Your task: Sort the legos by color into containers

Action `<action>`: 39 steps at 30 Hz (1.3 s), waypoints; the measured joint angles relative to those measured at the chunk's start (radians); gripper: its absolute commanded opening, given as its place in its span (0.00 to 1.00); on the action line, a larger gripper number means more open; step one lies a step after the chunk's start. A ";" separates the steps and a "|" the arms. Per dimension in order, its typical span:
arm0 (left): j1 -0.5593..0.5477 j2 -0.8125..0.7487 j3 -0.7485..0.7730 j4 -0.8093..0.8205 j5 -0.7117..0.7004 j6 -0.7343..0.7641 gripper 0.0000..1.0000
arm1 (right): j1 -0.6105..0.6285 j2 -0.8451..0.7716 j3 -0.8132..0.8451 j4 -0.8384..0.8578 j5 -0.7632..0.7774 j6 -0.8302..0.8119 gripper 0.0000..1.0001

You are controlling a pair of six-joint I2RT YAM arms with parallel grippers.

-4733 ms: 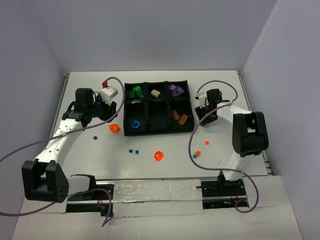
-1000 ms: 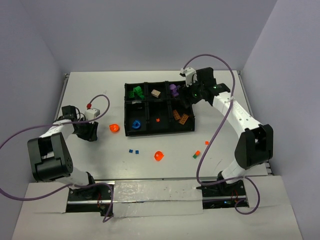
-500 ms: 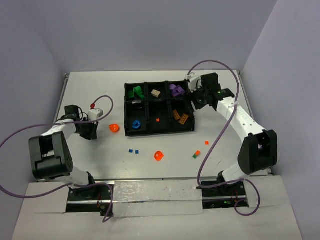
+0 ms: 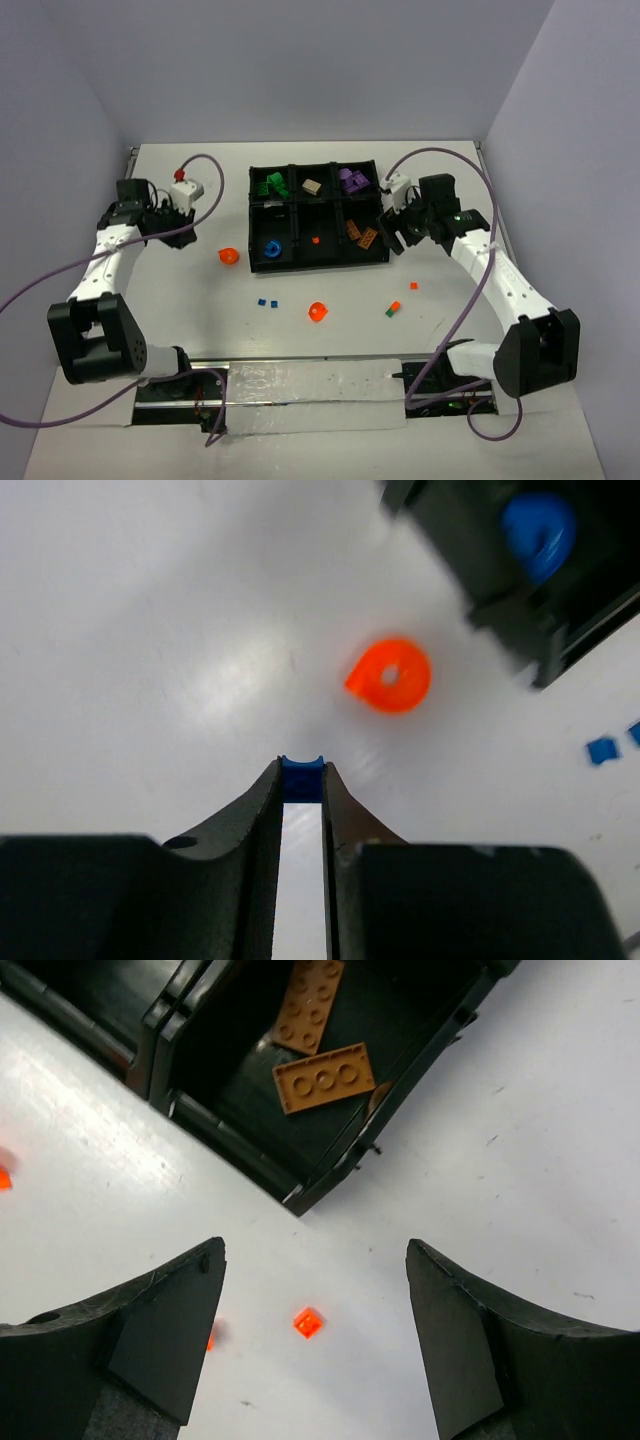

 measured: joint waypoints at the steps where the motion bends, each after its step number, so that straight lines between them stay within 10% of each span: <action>1: -0.026 -0.019 0.033 0.008 0.016 -0.023 0.00 | 0.000 -0.021 -0.018 -0.003 -0.008 -0.011 0.80; 20: -0.469 0.205 0.132 0.204 0.024 -0.320 0.05 | 0.261 -0.150 -0.147 -0.029 -0.065 -0.179 0.77; 27: -0.493 0.298 0.174 0.224 -0.008 -0.352 0.46 | 0.360 -0.113 -0.128 -0.037 -0.116 -0.256 0.73; 39: -0.500 0.314 0.262 0.206 -0.011 -0.399 0.63 | 0.509 0.168 0.038 -0.146 -0.255 -0.478 0.69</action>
